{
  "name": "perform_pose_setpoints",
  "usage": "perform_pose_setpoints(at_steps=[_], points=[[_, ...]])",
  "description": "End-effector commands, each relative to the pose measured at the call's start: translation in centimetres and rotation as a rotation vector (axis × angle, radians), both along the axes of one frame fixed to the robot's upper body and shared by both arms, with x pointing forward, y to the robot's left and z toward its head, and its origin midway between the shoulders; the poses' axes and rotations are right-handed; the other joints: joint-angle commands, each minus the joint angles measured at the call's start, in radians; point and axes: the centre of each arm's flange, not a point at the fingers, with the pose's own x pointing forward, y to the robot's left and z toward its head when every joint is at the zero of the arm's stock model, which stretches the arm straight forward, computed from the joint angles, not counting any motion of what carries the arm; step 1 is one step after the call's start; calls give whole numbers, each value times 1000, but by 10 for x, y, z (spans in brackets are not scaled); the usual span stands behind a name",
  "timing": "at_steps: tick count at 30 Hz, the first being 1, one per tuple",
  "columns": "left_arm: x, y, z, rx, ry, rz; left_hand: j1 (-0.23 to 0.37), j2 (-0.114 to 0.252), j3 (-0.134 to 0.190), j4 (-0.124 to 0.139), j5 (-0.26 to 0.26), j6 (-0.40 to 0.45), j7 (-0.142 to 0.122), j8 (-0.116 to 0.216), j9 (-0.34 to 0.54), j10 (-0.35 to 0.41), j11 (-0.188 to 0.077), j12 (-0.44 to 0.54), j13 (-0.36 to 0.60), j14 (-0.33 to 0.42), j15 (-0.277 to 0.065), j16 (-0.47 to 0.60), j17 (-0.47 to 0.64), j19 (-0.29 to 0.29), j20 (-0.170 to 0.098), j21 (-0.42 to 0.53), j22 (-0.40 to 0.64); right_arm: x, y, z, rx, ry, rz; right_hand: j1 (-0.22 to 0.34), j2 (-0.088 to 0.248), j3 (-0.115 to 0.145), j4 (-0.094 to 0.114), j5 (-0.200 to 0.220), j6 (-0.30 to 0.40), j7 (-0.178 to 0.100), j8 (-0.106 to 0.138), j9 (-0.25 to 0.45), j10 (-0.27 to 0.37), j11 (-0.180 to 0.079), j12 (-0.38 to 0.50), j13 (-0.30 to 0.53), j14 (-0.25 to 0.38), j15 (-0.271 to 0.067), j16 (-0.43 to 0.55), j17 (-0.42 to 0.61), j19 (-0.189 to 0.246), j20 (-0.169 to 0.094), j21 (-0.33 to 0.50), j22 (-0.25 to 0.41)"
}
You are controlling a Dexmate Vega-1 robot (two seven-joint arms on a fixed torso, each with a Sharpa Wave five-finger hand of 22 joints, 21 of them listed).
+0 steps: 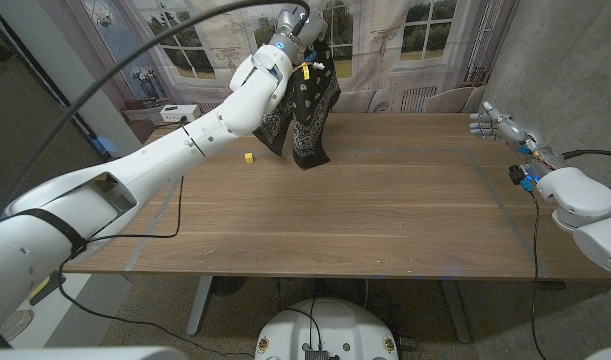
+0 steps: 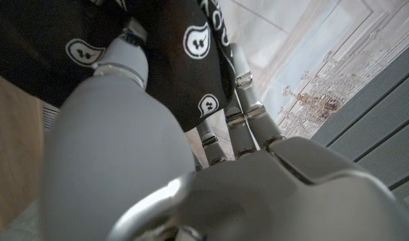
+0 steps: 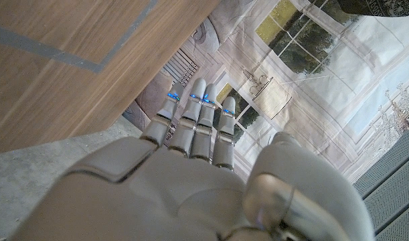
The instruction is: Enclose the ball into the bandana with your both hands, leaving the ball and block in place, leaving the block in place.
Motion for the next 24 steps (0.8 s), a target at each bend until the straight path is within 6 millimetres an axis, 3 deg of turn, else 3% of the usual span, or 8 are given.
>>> perform_pose_setpoints(at_steps=[1, 9, 24], points=[[15, -26, -34, 225, 78, 55, 192, 199, 0, 4, 7, 293, 281, -3, 60, 178, -11, 25, 292, 229, -294, 5, 16, -34, -163, 12, 4, -5, -5, -4, 4, 3, -3, -4, 2, -5, -1, 3, 4, -1, -1, 0, 7, 4, -2, 2, 9, -2, -4, 3, 12, -2, -3, 1], [42, -45, -59, 248, 245, 4, 192, 189, -5, 6, 8, 298, 281, -4, 60, 172, -13, 27, 298, 229, -295, -2, 24, -46, -162, 29, 6, -10, -9, -6, 2, 1, -18, -5, 1, -7, -2, 3, -4, -4, -4, 0, 8, 7, -3, 3, 9, 0, -3, 3, 13, -1, -4, 1], [65, -69, -91, 269, 353, -98, 201, 182, -8, 7, 11, 306, 285, -6, 61, 167, -11, 33, 308, 238, -294, -11, 35, -58, -159, 58, 6, -18, -12, -7, -4, -3, -40, -11, 0, -11, -2, 3, -14, -7, -7, 0, 10, 1, -5, 5, 15, -1, -2, 2, 17, 0, -4, 1]])
